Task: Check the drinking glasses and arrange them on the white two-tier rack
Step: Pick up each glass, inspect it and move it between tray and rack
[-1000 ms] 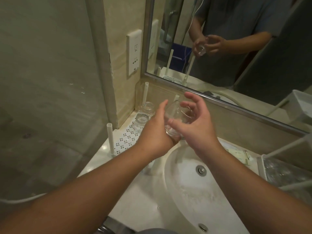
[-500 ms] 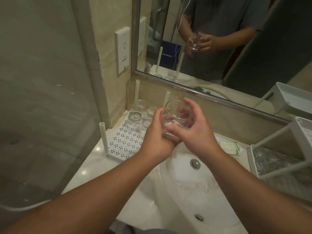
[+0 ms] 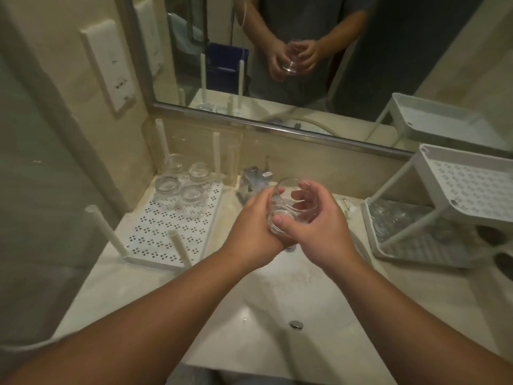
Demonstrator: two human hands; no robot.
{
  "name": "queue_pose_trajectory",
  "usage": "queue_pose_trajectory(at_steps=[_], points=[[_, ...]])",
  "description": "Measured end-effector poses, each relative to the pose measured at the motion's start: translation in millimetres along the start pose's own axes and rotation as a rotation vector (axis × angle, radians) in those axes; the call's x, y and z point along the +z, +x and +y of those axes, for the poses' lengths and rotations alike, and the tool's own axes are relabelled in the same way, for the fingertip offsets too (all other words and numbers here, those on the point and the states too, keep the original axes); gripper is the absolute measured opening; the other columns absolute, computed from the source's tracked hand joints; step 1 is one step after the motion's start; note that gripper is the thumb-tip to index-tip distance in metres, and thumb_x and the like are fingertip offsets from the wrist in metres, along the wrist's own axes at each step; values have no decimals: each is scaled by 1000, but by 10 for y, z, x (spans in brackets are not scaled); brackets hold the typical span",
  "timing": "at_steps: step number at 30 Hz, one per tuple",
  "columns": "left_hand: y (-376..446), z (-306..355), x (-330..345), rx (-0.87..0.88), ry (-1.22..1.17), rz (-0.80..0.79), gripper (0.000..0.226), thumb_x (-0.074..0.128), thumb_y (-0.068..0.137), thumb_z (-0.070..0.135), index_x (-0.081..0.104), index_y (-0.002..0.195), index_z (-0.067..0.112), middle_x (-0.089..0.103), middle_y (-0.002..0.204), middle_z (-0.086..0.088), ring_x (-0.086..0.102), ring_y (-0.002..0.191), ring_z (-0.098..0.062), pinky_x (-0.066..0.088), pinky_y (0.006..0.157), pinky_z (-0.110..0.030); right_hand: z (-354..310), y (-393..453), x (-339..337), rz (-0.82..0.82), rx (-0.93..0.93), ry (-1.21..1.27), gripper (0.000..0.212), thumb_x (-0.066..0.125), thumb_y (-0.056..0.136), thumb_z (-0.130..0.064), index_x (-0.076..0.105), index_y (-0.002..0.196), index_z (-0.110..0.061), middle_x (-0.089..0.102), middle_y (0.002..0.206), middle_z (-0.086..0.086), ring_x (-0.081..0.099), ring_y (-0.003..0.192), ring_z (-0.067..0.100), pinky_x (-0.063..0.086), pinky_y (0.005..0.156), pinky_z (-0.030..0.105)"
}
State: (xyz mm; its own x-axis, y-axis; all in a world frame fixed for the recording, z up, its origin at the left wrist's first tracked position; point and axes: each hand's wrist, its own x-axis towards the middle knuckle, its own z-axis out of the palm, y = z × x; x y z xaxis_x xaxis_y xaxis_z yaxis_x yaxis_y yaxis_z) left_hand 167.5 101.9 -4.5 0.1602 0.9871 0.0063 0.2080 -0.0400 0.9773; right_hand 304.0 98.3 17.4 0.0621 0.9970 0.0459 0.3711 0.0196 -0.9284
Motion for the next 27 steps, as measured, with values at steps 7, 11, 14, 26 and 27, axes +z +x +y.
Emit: queue_pose_trajectory(at_steps=[7, 11, 14, 26, 27], points=[[131, 114, 881, -23, 95, -147, 90, 72, 44, 62, 46, 127, 38, 63, 120, 13, 64, 95, 7, 47, 72, -8, 418, -133, -772, 141, 87, -4, 82, 78, 44, -57, 51, 120, -42, 62, 109, -17, 59, 98, 3, 53, 89, 37], [207, 160, 1366, -35, 141, -227, 83, 75, 50, 56, 46, 126, 42, 63, 111, 22, 59, 91, 16, 44, 67, -4, 676, -208, -1210, 199, 135, -14, 86, 78, 45, -56, 49, 125, -40, 60, 111, -19, 57, 100, 0, 53, 90, 35], [268, 168, 1723, -19, 237, -271, 81, 83, 64, 48, 46, 136, 41, 62, 114, 23, 58, 92, 15, 45, 72, -5, 892, -242, -1549, 232, 161, -18, 83, 78, 46, -56, 48, 123, -45, 60, 112, -22, 56, 101, -5, 53, 89, 31], [553, 180, 2837, -35, 494, -381, 69, 73, 82, 46, 39, 142, 47, 58, 124, 13, 59, 88, 3, 40, 69, -12, 1756, -226, -2530, 295, 230, -34, 75, 87, 63, -34, 50, 128, -38, 59, 110, -24, 54, 99, -13, 42, 73, 4], [573, 175, 2897, -45, 524, -389, 69, 72, 83, 46, 38, 143, 47, 58, 127, 12, 58, 85, 5, 39, 68, -10, 1828, -214, -2595, 309, 240, -43, 75, 87, 64, -35, 49, 128, -38, 58, 109, -26, 53, 98, -14, 41, 74, 5]])
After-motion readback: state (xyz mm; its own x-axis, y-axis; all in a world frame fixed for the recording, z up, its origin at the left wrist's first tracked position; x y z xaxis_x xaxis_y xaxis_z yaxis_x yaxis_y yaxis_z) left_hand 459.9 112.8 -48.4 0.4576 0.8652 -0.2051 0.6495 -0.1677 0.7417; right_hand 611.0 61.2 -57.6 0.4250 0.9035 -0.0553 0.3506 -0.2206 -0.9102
